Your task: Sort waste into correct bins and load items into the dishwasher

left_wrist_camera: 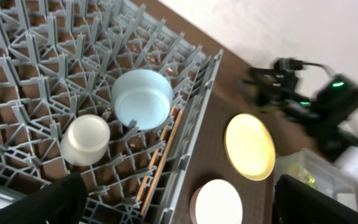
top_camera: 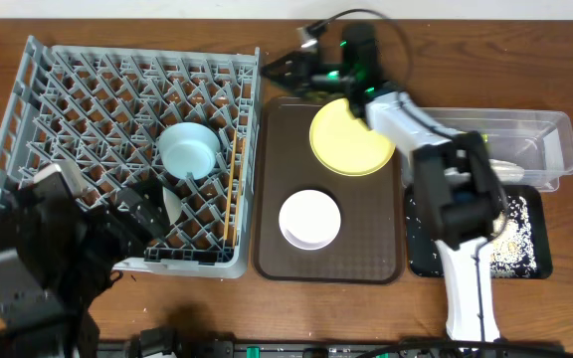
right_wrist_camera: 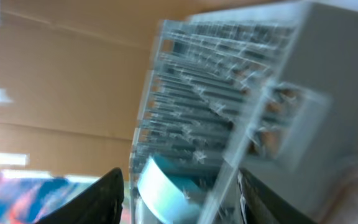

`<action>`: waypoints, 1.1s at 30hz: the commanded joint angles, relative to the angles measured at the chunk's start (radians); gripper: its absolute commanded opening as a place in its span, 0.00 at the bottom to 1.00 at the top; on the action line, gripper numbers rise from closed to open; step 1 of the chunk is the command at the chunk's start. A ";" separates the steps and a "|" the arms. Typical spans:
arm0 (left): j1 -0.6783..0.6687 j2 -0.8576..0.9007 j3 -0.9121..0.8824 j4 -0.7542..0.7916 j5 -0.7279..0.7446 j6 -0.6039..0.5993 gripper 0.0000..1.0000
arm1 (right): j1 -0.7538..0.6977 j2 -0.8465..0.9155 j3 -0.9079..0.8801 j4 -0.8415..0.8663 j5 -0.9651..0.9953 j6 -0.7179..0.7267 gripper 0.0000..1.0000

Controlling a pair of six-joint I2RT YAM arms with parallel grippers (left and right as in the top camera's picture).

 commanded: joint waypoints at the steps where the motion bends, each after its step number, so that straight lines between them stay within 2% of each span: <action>1: -0.011 0.057 0.015 0.004 0.020 0.050 0.98 | -0.055 -0.164 0.005 -0.201 0.150 -0.342 0.58; 4: -0.055 0.117 0.015 0.005 0.045 0.070 0.91 | -0.100 -0.270 0.005 -0.453 0.367 -0.521 0.63; 7: -0.141 0.191 0.015 0.005 0.046 0.075 0.85 | -0.141 -0.369 0.005 -0.643 0.564 -0.619 0.64; 10: -0.279 0.285 0.015 0.014 0.045 0.085 0.80 | -0.185 -0.449 0.005 -0.776 0.730 -0.652 0.70; 13: -0.438 0.385 0.015 0.040 0.028 0.096 0.76 | -0.232 -0.506 0.005 -0.858 0.835 -0.676 0.81; 18: -0.701 0.568 0.015 0.074 -0.115 0.095 0.68 | -0.313 -0.553 0.005 -0.954 0.954 -0.699 0.99; 23: -0.860 0.719 0.015 0.119 -0.181 0.068 0.63 | -0.375 -0.551 0.005 -1.039 0.983 -0.698 0.99; 27: -0.917 0.803 0.015 0.172 -0.180 0.042 0.60 | -0.387 -0.551 0.005 -1.102 0.983 -0.698 0.99; 33: -0.995 0.881 0.015 0.237 -0.166 0.026 0.55 | -0.386 -0.551 0.005 -1.105 0.983 -0.698 0.99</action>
